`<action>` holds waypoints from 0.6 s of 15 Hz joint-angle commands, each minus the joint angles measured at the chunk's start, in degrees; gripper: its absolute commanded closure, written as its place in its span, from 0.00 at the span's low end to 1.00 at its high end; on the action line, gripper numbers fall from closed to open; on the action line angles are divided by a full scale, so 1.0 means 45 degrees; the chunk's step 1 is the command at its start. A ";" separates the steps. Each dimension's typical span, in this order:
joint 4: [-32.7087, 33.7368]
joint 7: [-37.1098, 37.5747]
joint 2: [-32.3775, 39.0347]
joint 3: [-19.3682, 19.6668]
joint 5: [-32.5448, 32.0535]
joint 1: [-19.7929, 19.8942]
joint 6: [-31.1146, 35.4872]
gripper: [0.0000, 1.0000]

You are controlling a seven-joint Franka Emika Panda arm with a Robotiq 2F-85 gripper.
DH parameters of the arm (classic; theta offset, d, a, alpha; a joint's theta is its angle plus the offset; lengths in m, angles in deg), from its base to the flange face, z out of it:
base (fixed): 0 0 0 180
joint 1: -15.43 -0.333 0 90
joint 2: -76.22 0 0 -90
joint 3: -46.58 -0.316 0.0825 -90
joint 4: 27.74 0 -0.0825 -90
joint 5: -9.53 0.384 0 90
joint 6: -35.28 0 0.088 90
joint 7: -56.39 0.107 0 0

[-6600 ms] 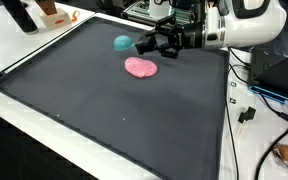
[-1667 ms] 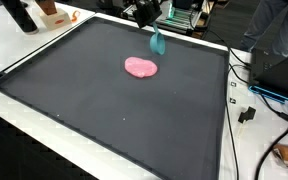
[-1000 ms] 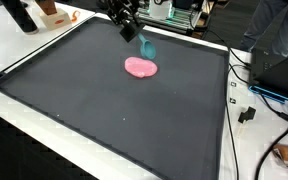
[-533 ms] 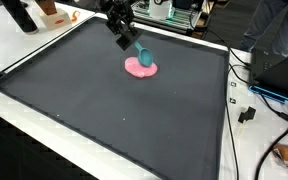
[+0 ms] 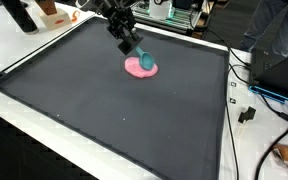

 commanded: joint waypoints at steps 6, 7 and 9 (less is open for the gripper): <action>-0.0223 -0.0455 0.0555 -0.0123 0.0060 0.0292 0.1177 0.74; -0.0256 -0.0435 0.0543 -0.0103 0.0015 0.0314 0.1243 0.74; -0.0307 -0.0419 0.0532 -0.0093 0.0022 0.0369 0.1216 0.74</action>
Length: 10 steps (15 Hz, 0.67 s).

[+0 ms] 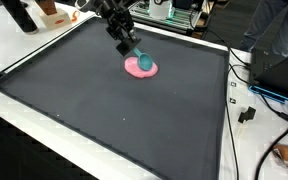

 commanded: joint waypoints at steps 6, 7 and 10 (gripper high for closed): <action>-0.0058 -0.0686 0.0596 -0.0341 0.0641 0.0100 0.0620 0.74; -0.0032 -0.0740 0.0628 -0.0371 0.0681 0.0082 0.0588 0.74; -0.0049 -0.0643 0.0700 -0.0333 0.0472 0.0057 0.0811 0.74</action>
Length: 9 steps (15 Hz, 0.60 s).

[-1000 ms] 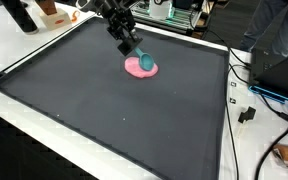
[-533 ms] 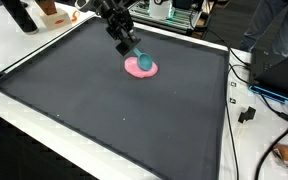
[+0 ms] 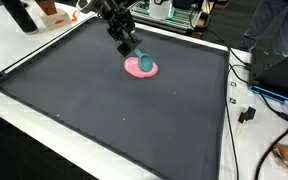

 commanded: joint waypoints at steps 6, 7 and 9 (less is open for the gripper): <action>-0.0302 -0.0388 0.0526 0.0028 -0.0043 0.0223 0.1118 0.74; -0.0330 -0.0397 0.0549 0.0038 -0.0053 0.0247 0.1127 0.74; -0.0326 -0.0401 0.0581 -0.0007 -0.0007 0.0244 0.1088 0.74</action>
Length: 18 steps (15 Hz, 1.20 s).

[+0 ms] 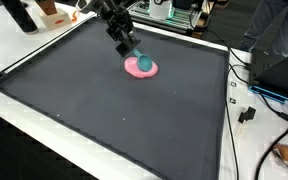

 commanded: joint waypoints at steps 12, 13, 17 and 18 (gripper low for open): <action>-0.0117 0.0094 0.0310 -0.0264 -0.0200 -0.0110 0.0961 0.74; -0.0147 0.0120 0.0173 -0.0266 -0.0213 -0.0116 0.0952 0.74; -0.0220 0.0582 -0.0349 -0.0309 -0.0267 -0.0157 0.0658 0.74; -0.0258 0.0817 -0.0558 -0.0323 -0.0392 -0.0200 0.0632 0.74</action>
